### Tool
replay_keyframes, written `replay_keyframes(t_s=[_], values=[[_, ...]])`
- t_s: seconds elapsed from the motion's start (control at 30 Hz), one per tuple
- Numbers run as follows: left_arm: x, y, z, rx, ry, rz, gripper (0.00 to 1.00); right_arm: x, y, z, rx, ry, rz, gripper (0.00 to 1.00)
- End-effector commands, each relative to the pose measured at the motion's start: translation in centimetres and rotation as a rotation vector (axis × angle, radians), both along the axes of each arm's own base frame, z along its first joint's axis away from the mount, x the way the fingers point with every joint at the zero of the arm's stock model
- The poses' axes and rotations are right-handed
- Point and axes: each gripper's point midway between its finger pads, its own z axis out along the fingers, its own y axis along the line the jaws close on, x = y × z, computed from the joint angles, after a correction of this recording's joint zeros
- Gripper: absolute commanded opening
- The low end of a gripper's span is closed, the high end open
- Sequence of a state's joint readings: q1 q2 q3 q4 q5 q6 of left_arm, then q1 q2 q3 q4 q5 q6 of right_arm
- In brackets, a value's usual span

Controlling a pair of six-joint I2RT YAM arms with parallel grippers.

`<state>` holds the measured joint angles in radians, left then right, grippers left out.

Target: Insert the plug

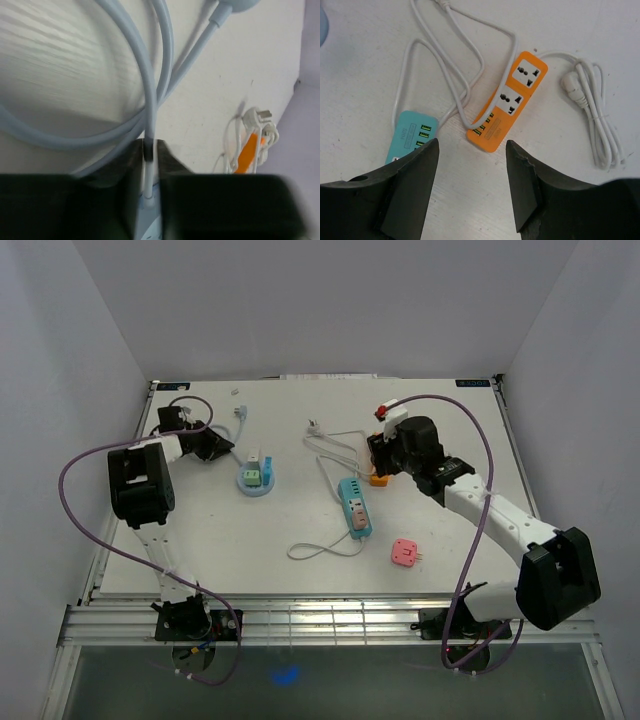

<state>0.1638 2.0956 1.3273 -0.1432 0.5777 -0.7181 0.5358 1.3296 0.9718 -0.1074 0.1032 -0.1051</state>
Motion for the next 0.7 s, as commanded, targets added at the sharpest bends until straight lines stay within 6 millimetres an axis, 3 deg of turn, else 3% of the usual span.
replay_keyframes(t_s=[0.0, 0.1, 0.17, 0.2, 0.37, 0.53, 0.67], values=[[1.4, 3.8, 5.4, 0.146, -0.078, 0.114, 0.39, 1.2, -1.4, -1.1, 0.12, 0.085, -0.106, 0.62], [1.2, 3.9, 6.6, 0.153, -0.097, 0.107, 0.72, 1.8, -2.4, -1.2, 0.178, 0.125, -0.161, 0.61], [1.0, 3.7, 7.1, 0.156, -0.09, 0.094, 0.85, 2.1, -2.7, -1.7, 0.184, 0.15, -0.177, 0.6], [0.8, 3.7, 7.2, 0.163, -0.083, 0.092, 0.97, 2.4, -2.6, -2.0, 0.182, 0.16, -0.181, 0.6], [-0.2, 4.2, 9.1, 0.238, -0.071, 0.093, 0.98, 3.1, -2.4, -3.6, 0.157, 0.232, -0.208, 0.64], [-2.2, 4.2, 10.5, 0.37, -0.005, 0.125, 0.98, 2.2, 0.2, -5.0, 0.21, 0.362, -0.103, 0.66], [-5.4, 0.0, 11.4, 0.396, 0.007, 0.076, 0.98, -0.1, 1.6, -6.2, 0.265, 0.414, -0.063, 0.72]])
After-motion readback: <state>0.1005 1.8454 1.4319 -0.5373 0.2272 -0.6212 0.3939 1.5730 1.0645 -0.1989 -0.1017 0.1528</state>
